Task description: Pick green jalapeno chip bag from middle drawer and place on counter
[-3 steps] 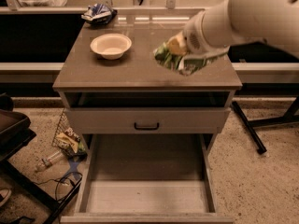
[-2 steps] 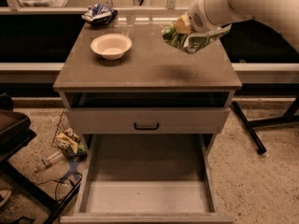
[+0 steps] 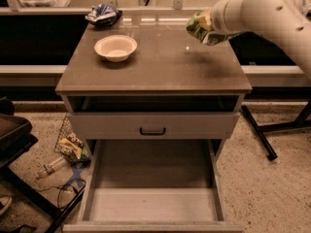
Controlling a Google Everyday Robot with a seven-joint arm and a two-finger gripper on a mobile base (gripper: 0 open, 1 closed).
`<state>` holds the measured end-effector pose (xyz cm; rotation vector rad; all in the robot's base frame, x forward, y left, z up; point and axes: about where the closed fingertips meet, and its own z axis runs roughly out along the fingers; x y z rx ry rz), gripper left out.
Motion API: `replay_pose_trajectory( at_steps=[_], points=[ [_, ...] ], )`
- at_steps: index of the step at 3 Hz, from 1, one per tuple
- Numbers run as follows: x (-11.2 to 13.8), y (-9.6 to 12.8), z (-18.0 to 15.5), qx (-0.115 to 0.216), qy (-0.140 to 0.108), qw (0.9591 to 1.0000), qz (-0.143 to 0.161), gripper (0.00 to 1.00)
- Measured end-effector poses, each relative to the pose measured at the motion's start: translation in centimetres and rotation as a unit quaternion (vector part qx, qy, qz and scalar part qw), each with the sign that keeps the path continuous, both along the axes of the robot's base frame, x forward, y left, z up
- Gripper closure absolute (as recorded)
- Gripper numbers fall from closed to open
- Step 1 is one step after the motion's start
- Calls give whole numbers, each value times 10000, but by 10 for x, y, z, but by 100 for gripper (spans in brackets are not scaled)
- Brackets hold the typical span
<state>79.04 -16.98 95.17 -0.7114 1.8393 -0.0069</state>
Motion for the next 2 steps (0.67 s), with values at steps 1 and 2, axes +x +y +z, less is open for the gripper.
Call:
replay_pose_trajectory(
  at_steps=[1,2],
  points=[
    [15,-19,-30,228,-127,9995,-205,98],
    [14,-16,-30,209,-100,9996,-179,75]
  ],
)
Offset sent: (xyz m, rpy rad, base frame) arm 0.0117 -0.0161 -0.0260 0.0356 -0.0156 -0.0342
